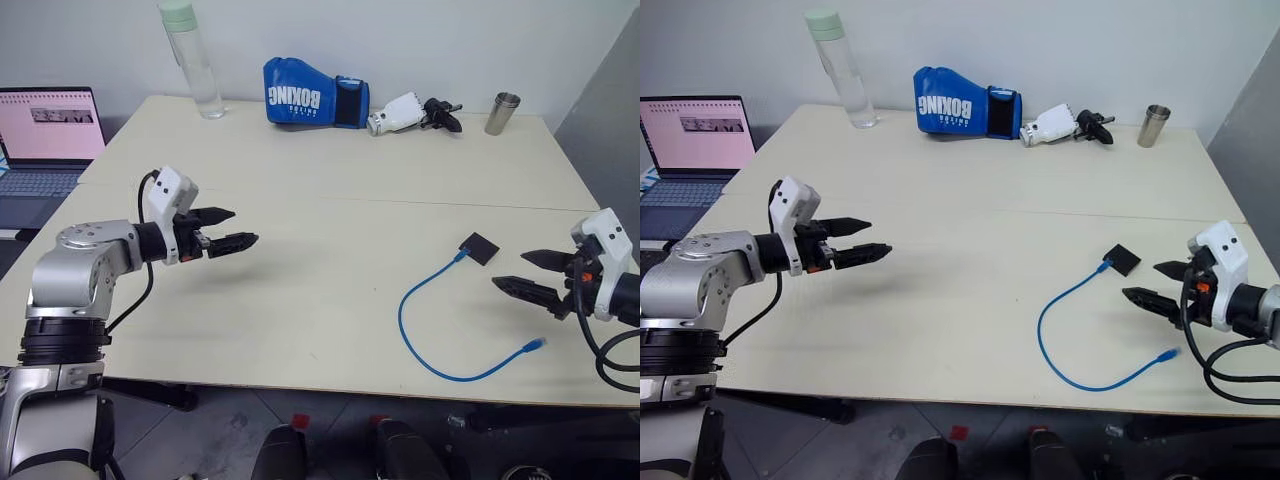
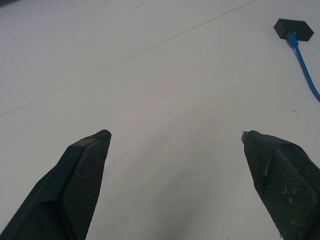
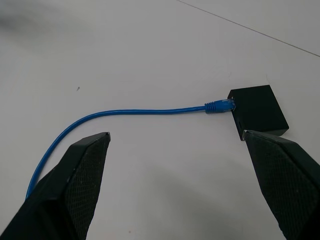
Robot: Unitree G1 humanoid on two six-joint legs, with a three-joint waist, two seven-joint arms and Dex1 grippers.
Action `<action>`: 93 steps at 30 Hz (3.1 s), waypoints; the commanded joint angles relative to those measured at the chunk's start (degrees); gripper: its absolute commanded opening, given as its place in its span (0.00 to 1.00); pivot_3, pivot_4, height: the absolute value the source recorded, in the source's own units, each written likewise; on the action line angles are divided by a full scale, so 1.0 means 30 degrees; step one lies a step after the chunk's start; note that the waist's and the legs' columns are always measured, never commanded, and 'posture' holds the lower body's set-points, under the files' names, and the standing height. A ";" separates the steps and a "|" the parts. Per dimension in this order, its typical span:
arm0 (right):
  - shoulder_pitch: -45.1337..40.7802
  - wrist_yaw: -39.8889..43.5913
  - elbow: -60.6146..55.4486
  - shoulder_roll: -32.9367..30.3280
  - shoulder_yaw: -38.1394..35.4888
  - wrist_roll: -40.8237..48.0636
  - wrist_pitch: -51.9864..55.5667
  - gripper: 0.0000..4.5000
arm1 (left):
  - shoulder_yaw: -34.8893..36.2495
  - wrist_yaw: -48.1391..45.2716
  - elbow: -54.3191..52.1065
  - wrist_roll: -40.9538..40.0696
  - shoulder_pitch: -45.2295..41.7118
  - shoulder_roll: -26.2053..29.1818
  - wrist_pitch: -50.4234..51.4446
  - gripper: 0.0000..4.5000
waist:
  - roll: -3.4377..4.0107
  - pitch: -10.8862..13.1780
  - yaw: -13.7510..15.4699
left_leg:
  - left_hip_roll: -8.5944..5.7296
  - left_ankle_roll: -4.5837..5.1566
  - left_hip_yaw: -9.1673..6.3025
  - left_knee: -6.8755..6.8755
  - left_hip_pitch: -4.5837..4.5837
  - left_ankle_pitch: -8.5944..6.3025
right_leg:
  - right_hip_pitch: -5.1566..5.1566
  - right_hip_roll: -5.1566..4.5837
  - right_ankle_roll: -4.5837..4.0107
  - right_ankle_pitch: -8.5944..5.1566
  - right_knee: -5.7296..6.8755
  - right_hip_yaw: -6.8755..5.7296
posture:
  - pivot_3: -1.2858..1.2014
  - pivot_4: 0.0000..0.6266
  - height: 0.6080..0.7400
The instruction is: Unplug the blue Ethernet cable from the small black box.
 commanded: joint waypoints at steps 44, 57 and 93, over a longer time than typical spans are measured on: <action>-0.6385 -2.2841 0.0498 1.9818 0.3008 -0.8842 0.2258 1.00 | -0.3823 -0.2457 -0.3987 -0.0898 -0.1396 -0.3169 -0.1739 0.99 | 0.0032 -0.0011 -0.0019 | 0.0000 -0.0002 0.0048 -0.0010 -0.0018 0.0007 | -0.0041 -0.0006 -0.0011 0.0000 0.0017 0.0048 | 0.52 0.24 1.00; -0.7744 -2.3161 0.5348 2.0317 0.2747 -0.9966 -0.1843 1.00 | -0.3438 -0.1755 -0.5203 -0.1249 -0.0626 -0.2810 -0.0972 0.99 | 0.0031 -0.0012 -0.0125 | 0.0013 -0.0001 0.0034 -0.0018 0.0005 0.0007 | -0.0038 0.0010 -0.0014 0.0001 0.0041 0.0050 | 0.52 0.24 1.00; -0.8243 -0.5003 0.4873 0.5973 1.0394 -1.0742 -1.2228 0.04 | -0.1443 0.0271 -0.2854 -0.3263 -0.2938 -0.3849 0.1642 1.00 | 0.0078 0.0022 -0.0038 | -0.0007 0.0010 0.0005 -0.0028 -0.0007 0.0000 | -0.0020 0.0012 -0.0007 -0.0003 -0.0028 0.0018 | 0.52 0.24 1.00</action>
